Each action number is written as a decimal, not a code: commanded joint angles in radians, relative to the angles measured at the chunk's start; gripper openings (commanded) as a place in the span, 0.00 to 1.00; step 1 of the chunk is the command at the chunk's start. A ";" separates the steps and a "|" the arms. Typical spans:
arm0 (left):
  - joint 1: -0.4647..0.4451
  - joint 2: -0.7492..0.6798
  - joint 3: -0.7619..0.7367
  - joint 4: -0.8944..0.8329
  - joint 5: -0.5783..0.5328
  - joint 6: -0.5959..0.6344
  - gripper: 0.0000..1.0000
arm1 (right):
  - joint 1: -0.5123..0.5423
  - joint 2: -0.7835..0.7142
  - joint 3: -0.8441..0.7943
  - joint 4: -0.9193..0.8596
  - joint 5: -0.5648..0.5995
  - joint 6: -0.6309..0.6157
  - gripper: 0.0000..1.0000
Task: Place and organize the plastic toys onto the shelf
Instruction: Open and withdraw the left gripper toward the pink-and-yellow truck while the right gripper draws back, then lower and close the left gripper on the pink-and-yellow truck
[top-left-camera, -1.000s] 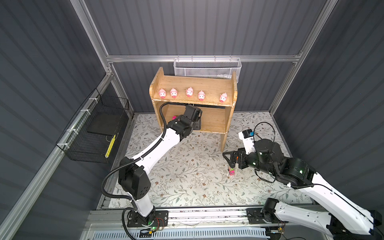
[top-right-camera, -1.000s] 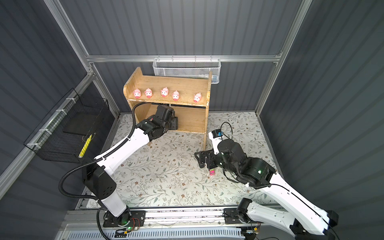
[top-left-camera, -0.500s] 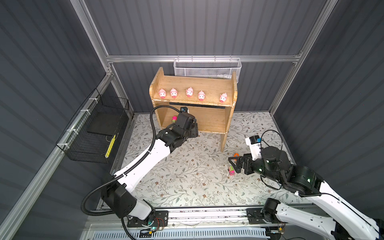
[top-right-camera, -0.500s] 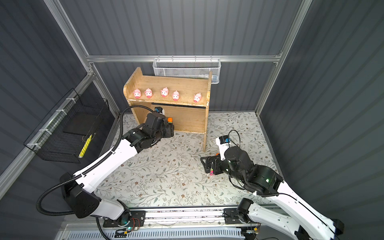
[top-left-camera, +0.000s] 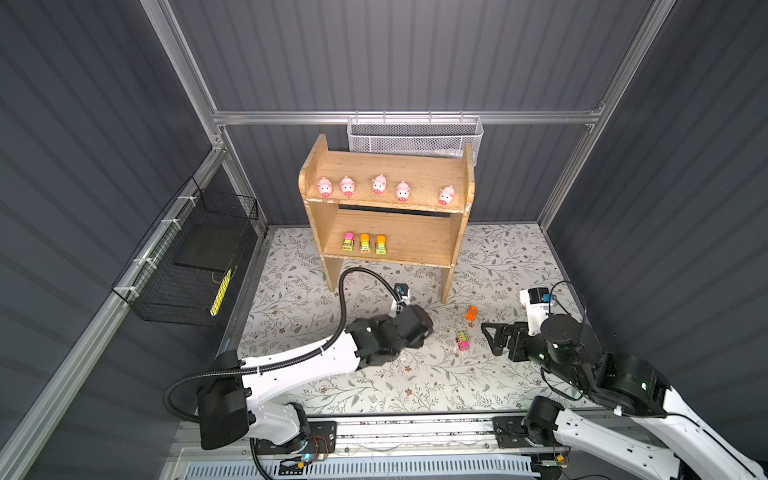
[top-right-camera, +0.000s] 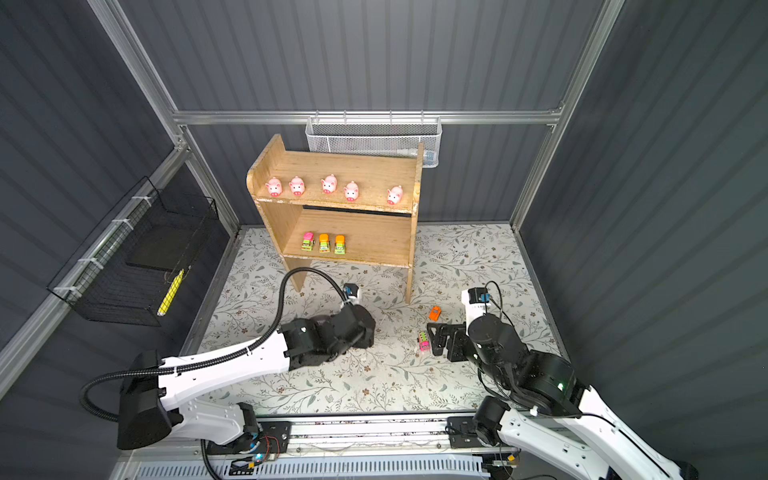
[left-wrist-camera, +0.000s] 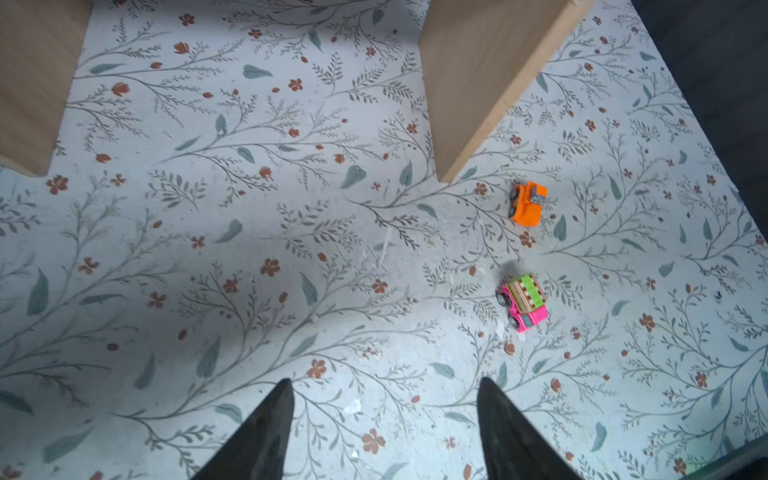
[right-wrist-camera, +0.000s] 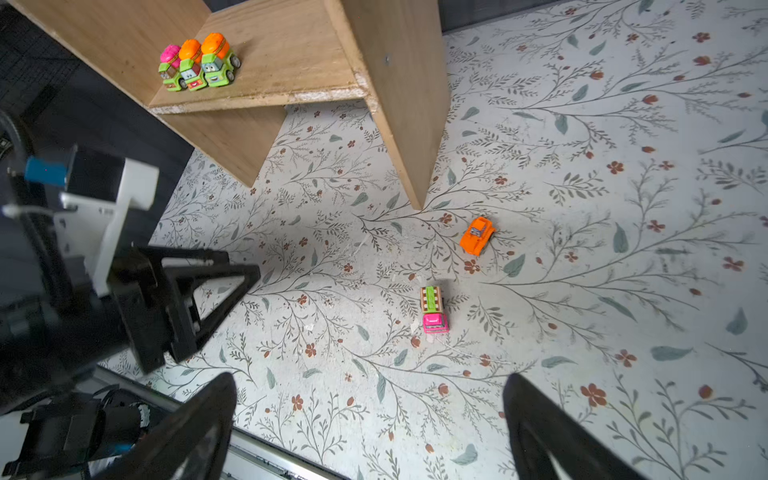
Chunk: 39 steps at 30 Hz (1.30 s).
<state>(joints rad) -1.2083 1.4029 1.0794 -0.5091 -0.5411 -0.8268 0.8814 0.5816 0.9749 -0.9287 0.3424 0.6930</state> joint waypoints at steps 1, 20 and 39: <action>-0.102 0.057 -0.009 0.043 -0.143 -0.160 0.72 | -0.005 -0.053 -0.022 -0.086 0.079 0.054 0.99; -0.210 0.597 0.374 0.112 -0.156 -0.205 0.78 | -0.004 -0.220 -0.023 -0.292 0.191 0.176 0.99; -0.091 0.859 0.577 0.052 -0.084 -0.176 0.77 | -0.004 -0.307 0.076 -0.396 0.225 0.191 0.99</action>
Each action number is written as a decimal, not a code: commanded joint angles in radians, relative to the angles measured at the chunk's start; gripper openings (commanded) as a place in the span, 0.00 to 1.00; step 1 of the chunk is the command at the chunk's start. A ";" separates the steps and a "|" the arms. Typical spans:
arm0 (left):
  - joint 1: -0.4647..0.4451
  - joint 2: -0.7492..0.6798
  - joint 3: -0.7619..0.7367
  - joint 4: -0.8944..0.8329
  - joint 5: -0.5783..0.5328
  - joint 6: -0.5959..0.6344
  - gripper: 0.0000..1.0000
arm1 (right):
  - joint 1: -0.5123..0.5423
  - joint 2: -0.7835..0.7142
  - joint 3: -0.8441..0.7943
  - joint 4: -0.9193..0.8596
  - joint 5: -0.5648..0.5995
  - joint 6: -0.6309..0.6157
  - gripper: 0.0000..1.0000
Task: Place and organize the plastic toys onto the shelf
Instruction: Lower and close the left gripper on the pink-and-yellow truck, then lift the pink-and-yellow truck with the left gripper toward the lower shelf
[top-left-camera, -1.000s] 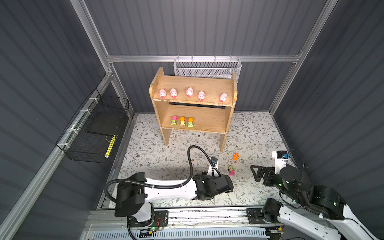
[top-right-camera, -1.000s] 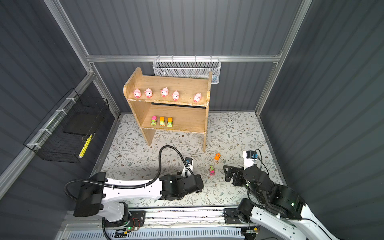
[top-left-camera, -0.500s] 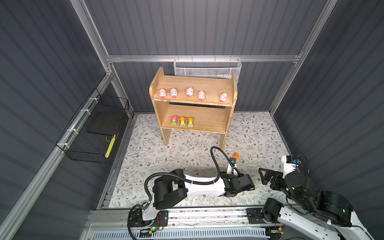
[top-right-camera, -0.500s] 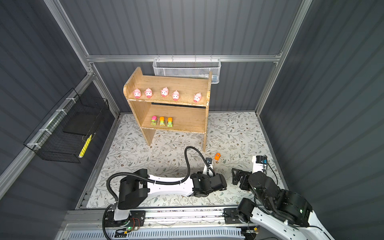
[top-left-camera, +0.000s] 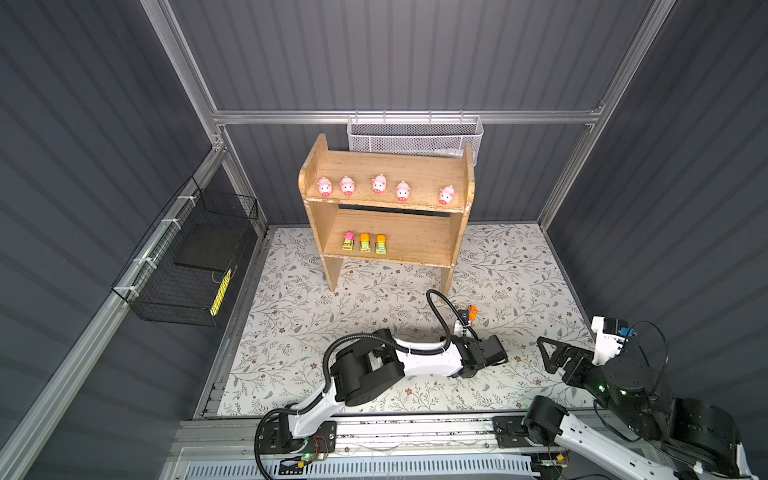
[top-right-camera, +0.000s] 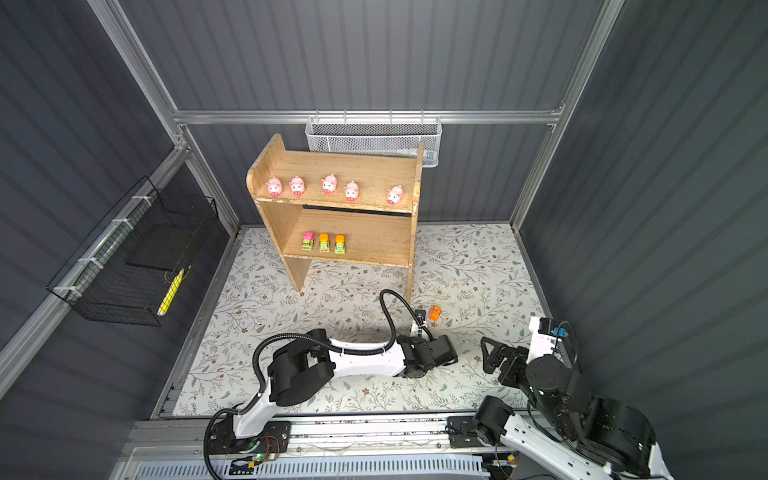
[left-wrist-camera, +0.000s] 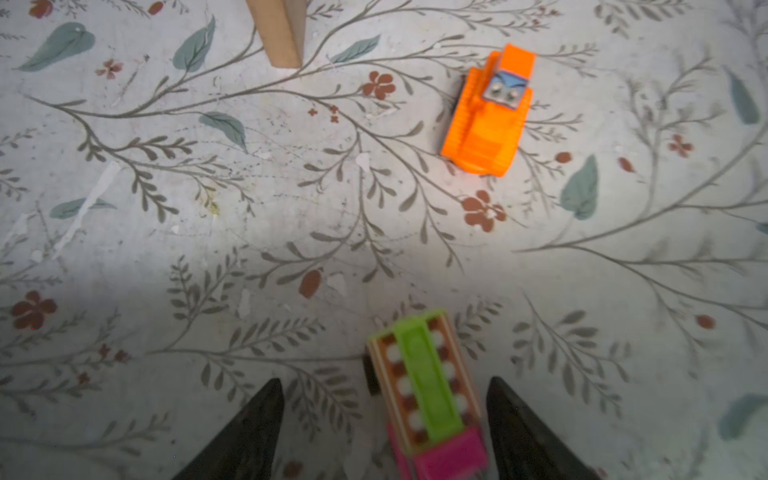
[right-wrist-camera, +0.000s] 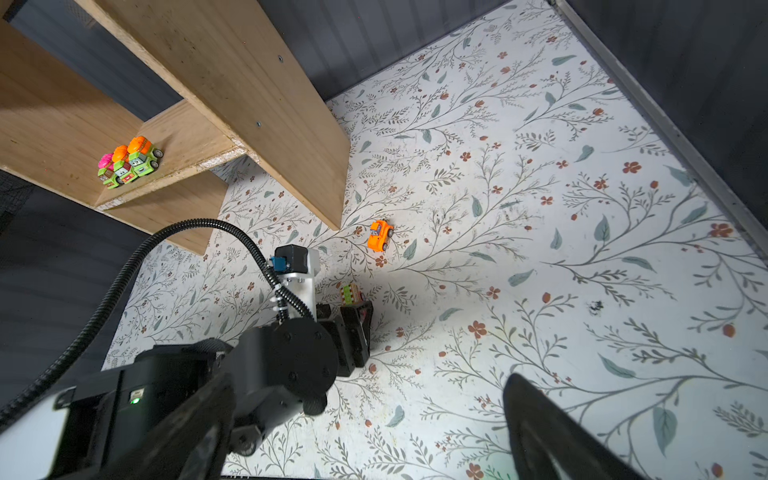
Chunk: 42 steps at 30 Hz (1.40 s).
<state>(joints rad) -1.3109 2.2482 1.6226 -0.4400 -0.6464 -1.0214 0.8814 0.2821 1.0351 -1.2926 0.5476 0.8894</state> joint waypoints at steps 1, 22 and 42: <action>0.015 0.017 0.035 -0.018 0.022 0.021 0.76 | -0.004 -0.007 0.016 -0.035 0.022 -0.007 0.99; 0.028 -0.053 -0.078 -0.002 0.010 0.049 0.48 | -0.003 0.026 -0.016 0.008 -0.019 -0.023 0.99; 0.034 -0.048 -0.012 -0.053 -0.002 0.160 0.29 | -0.004 0.022 -0.014 -0.019 -0.025 0.005 0.99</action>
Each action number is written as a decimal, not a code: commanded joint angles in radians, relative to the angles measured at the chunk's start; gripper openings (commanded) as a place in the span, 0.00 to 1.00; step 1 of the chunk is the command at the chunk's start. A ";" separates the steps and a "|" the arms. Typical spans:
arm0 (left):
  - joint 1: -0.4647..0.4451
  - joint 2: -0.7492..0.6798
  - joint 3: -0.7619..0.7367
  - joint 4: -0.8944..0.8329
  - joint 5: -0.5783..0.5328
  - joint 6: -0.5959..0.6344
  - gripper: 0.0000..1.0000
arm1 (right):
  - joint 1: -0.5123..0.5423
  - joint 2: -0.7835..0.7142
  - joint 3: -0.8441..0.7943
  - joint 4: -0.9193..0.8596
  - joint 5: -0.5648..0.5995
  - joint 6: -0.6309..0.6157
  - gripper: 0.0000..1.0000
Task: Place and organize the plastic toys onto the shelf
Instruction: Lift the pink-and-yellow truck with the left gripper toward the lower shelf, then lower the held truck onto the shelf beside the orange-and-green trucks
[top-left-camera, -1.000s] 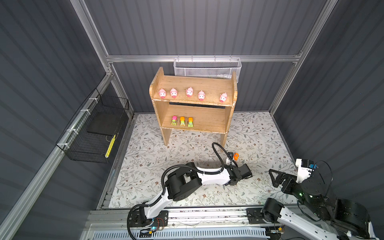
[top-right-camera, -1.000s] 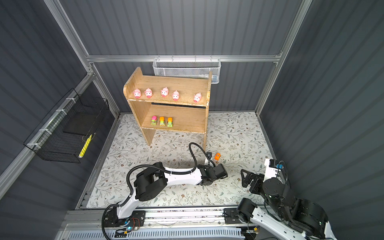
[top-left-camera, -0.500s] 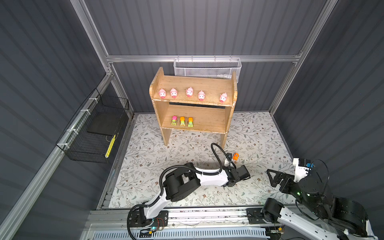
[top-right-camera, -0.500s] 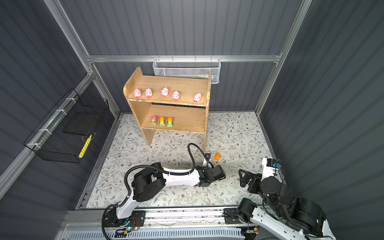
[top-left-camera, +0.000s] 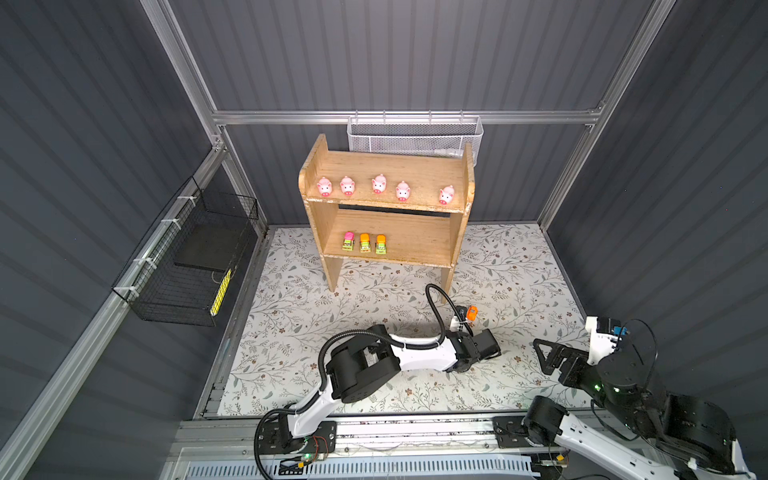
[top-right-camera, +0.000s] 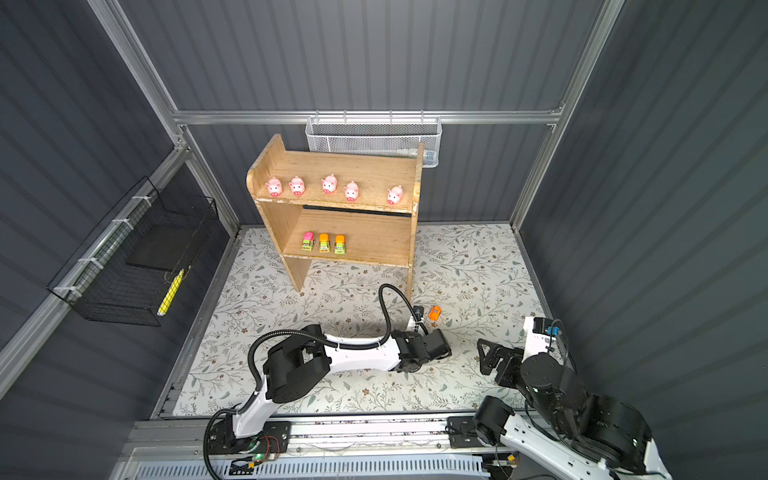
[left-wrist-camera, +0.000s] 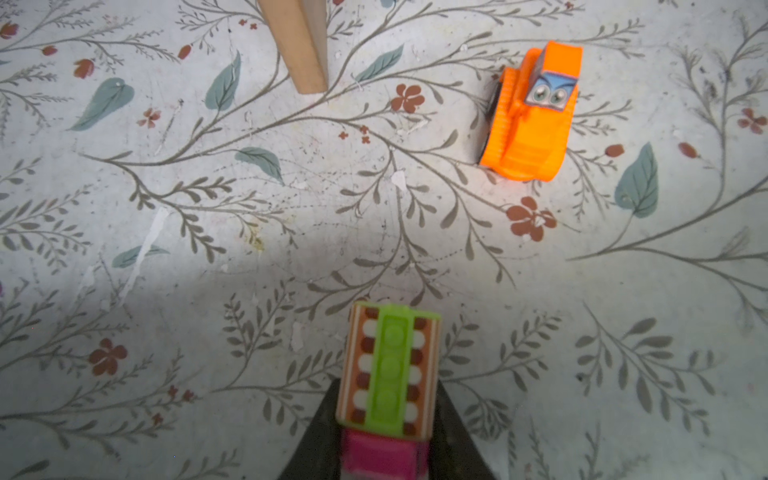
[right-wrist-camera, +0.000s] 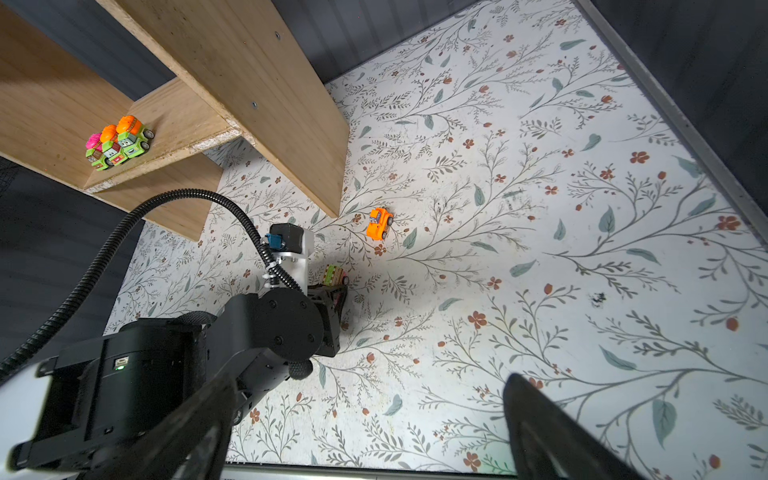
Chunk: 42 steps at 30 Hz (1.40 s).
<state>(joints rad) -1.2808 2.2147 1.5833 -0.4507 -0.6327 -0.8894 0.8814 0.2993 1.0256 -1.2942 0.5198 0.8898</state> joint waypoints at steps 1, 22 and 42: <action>0.004 -0.019 0.027 -0.047 -0.016 0.030 0.29 | -0.004 0.005 -0.003 -0.017 0.002 0.005 0.99; -0.011 -0.449 -0.092 -0.346 -0.119 -0.008 0.26 | -0.004 0.141 -0.037 0.197 -0.164 -0.087 0.99; 0.233 -0.634 0.040 -0.391 -0.099 0.258 0.27 | -0.003 0.381 0.135 0.380 -0.268 -0.199 0.99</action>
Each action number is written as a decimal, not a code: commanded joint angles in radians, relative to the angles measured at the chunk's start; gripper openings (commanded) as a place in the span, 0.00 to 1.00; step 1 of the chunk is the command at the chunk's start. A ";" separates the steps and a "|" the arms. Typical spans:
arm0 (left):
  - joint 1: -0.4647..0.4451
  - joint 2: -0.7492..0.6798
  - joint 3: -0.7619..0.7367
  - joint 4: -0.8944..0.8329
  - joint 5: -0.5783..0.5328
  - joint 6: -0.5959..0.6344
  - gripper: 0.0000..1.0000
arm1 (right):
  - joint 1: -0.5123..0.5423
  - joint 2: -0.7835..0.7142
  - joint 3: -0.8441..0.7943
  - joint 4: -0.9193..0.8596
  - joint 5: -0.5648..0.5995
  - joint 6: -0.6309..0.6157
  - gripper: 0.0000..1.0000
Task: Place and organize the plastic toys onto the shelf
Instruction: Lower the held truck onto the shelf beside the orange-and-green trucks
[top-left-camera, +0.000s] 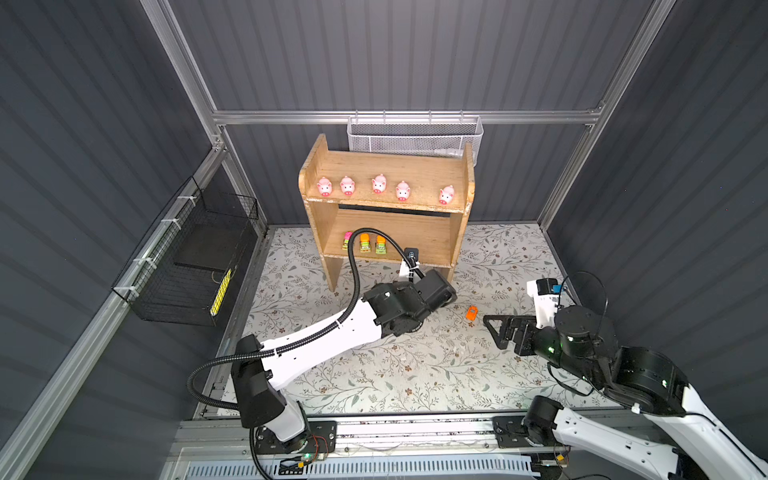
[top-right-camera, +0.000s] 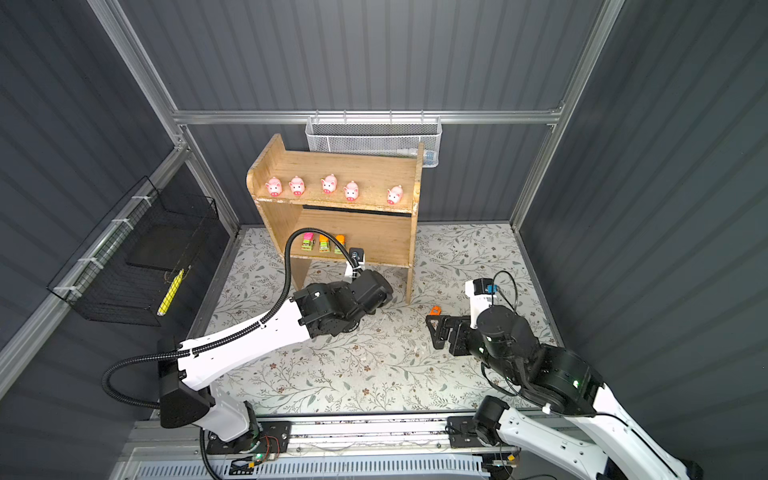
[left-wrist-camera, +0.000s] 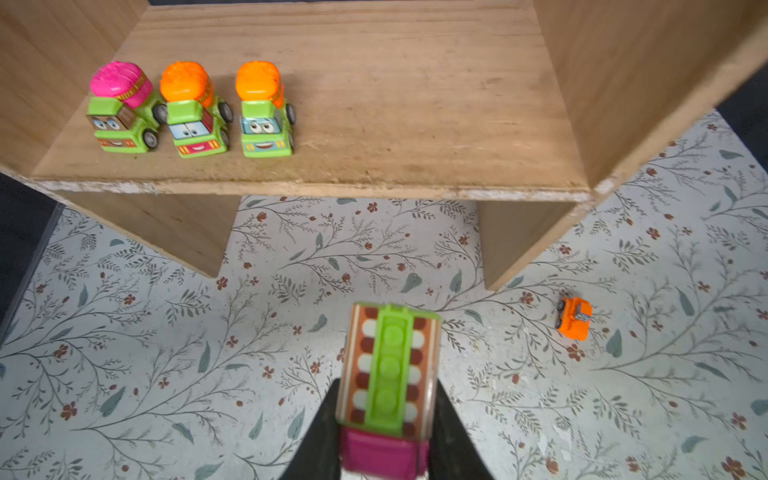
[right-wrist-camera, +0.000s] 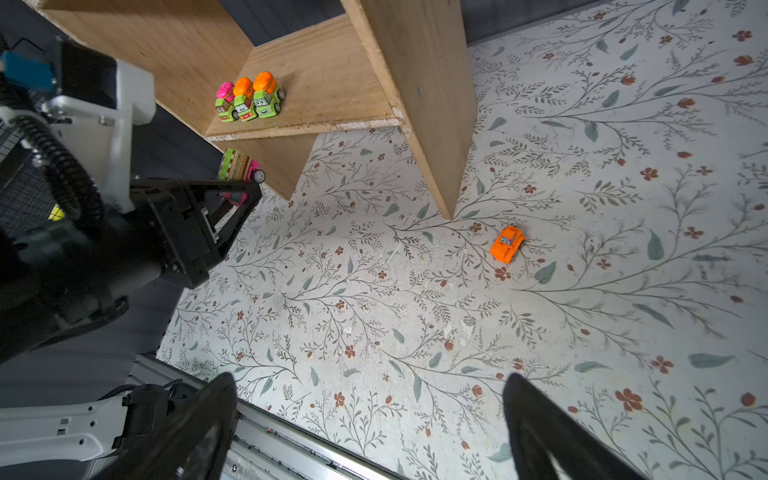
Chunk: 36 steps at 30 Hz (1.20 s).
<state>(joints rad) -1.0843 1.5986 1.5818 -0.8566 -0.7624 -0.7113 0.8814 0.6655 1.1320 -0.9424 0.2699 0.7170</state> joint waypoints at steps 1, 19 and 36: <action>0.057 -0.013 0.049 0.022 0.043 0.094 0.27 | -0.003 0.021 0.036 0.028 -0.018 -0.029 0.99; 0.256 0.194 0.208 0.120 0.179 0.214 0.28 | -0.004 0.070 0.122 0.024 0.040 -0.083 0.99; 0.321 0.307 0.293 0.157 0.221 0.242 0.31 | -0.046 0.101 0.146 0.017 0.047 -0.129 0.99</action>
<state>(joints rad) -0.7704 1.8877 1.8359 -0.7086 -0.5552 -0.4915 0.8448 0.7624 1.2575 -0.9287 0.3145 0.6121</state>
